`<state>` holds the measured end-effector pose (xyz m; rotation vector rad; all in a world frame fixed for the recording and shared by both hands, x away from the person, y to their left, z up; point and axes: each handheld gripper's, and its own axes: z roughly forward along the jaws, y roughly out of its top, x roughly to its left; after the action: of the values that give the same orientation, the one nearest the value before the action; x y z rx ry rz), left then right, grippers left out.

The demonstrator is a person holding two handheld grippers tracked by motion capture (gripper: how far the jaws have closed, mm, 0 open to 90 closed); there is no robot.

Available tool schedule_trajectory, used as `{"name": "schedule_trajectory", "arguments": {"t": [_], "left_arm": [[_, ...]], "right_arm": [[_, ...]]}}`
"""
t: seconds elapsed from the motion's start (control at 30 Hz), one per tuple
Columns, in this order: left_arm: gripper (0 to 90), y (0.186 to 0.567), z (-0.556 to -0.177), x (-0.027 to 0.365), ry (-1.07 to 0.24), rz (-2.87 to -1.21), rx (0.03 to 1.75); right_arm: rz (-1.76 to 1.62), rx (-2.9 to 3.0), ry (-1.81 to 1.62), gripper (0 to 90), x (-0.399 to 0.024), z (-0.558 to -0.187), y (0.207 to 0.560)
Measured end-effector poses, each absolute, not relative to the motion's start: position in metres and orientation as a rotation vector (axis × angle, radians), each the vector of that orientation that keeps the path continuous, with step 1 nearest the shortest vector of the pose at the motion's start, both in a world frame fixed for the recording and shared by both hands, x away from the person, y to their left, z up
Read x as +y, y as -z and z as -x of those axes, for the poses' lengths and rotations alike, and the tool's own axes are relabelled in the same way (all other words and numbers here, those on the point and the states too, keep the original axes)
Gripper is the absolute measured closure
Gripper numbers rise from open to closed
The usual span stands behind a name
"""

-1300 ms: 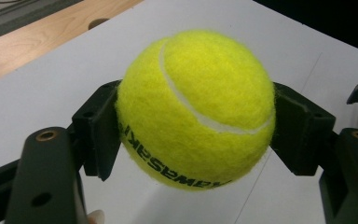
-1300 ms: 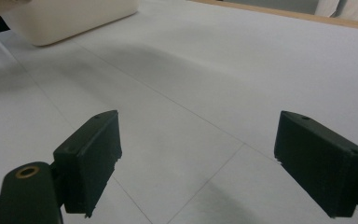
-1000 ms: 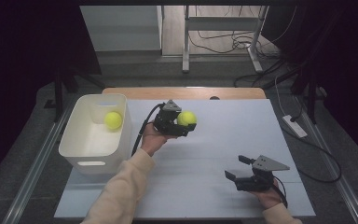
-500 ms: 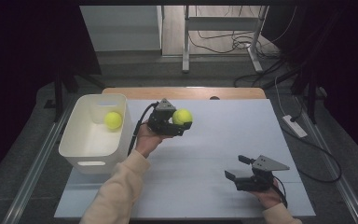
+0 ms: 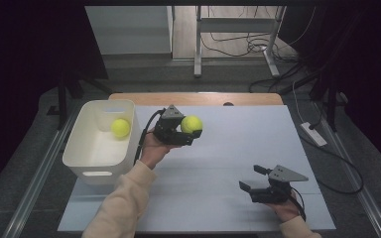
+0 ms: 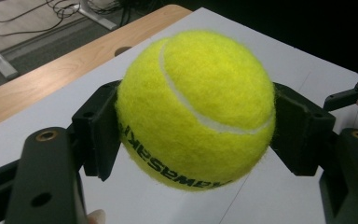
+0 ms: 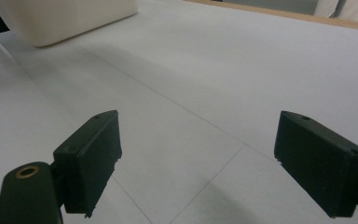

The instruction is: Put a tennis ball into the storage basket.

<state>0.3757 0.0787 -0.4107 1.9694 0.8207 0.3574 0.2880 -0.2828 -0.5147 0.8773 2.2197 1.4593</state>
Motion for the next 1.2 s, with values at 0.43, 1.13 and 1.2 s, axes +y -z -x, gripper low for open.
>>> {"name": "schedule_trajectory", "arguments": {"t": [0.43, 1.13, 1.2], "left_arm": [[27.1, 0.404, -0.371, 0.092, -0.377, -1.944, 0.832], [27.1, 0.391, -0.360, 0.116, -0.424, -1.903, 0.851], [27.1, 0.388, -0.358, 0.118, -0.432, -1.898, 0.850]], "right_arm": [[-0.877, 2.219, -1.458, 14.7, -0.282, -0.287, 0.515], [-0.881, 2.212, -1.461, 14.7, -0.281, -0.288, 0.514], [-0.879, 2.211, -1.461, 14.7, -0.280, -0.288, 0.514]]}}
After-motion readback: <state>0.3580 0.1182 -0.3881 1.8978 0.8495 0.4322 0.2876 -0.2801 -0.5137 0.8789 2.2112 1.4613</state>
